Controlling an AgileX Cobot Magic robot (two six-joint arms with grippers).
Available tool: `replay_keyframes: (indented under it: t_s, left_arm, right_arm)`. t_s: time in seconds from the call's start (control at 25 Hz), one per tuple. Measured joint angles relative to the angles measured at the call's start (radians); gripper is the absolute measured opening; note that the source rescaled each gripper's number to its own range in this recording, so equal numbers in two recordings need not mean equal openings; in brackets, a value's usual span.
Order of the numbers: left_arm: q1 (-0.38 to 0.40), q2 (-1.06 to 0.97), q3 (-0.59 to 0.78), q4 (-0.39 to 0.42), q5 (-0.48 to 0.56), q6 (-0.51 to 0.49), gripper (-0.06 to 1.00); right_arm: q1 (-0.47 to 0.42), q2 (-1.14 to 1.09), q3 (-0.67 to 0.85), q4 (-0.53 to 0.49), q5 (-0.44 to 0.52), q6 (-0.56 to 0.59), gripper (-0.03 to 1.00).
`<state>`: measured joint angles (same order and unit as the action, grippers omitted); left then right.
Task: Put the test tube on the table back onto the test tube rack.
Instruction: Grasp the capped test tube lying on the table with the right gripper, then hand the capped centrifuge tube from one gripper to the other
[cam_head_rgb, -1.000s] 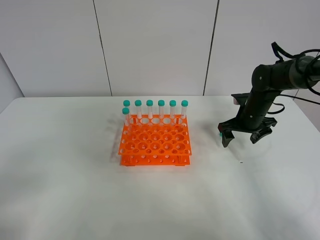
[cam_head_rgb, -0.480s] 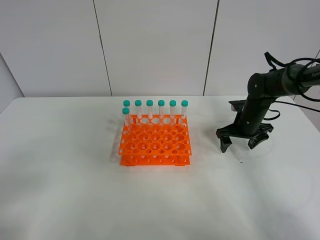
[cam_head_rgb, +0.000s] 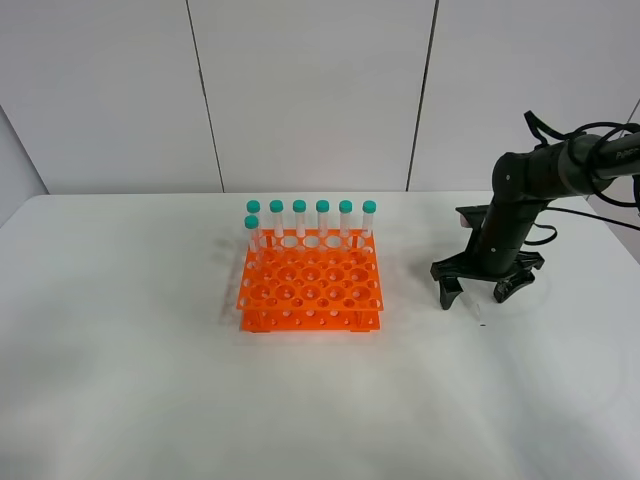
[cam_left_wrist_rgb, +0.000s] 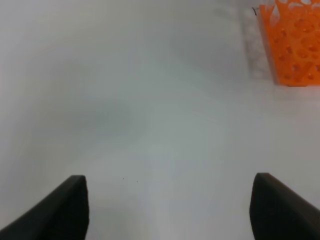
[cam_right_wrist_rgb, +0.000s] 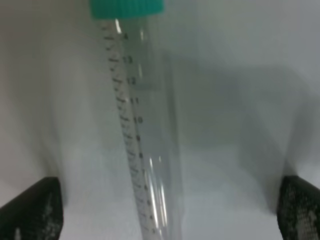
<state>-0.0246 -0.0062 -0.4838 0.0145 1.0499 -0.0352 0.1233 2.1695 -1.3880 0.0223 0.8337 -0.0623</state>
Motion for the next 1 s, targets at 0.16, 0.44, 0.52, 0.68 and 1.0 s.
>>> replay_keyframes:
  t_s: [0.16, 0.44, 0.52, 0.68, 1.0]
  left_arm:
    - [0.000, 0.000, 0.000, 0.000, 0.000, 0.000, 0.96]
    - [0.000, -0.001, 0.000, 0.000, 0.000, 0.000, 0.96]
    - [0.000, -0.001, 0.000, 0.000, 0.000, 0.000, 0.96]
    - [0.000, -0.001, 0.000, 0.000, 0.000, 0.000, 0.96]
    - [0.000, -0.001, 0.000, 0.000, 0.000, 0.000, 0.96]
  right_arm:
    - [0.000, 0.003, -0.001, -0.001, -0.005, 0.000, 0.90]
    - [0.000, 0.004, -0.001, -0.012, -0.010, -0.002, 0.00]
    - [0.000, 0.004, -0.008, -0.014, -0.006, -0.016, 0.03]
    - [0.000, -0.019, -0.050, -0.022, 0.024, -0.029, 0.03]
    - [0.000, -0.262, -0.094, -0.022, 0.150, -0.030, 0.03]
